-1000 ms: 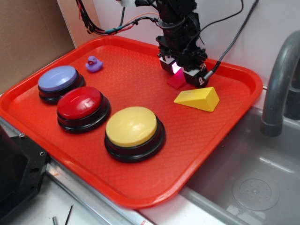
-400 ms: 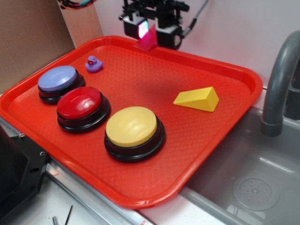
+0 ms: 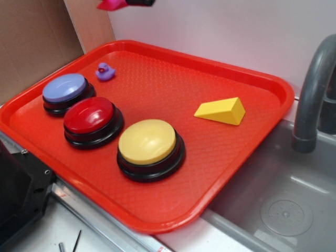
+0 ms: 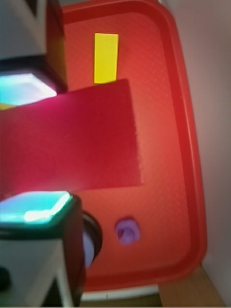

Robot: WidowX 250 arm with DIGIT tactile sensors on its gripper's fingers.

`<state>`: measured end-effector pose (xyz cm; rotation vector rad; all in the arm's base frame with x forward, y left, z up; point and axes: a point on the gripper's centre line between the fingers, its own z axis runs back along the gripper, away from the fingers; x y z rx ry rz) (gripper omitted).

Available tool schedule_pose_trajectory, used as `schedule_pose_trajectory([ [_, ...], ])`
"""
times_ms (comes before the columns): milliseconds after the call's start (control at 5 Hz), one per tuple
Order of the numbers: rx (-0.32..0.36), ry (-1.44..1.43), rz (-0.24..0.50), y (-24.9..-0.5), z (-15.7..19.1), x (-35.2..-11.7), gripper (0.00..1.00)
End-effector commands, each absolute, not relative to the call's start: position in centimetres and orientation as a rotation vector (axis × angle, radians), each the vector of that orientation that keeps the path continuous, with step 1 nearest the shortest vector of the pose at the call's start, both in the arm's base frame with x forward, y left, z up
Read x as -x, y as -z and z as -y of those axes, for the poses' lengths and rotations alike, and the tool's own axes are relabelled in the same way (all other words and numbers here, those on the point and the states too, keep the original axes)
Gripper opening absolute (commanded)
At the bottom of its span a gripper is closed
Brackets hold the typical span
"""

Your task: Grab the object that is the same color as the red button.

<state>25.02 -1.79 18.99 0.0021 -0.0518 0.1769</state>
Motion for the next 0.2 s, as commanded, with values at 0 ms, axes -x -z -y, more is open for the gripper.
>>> schedule_pose_trajectory([
  [0,0.014,-0.188,0.091,-20.59,1.17,-24.09,0.00],
])
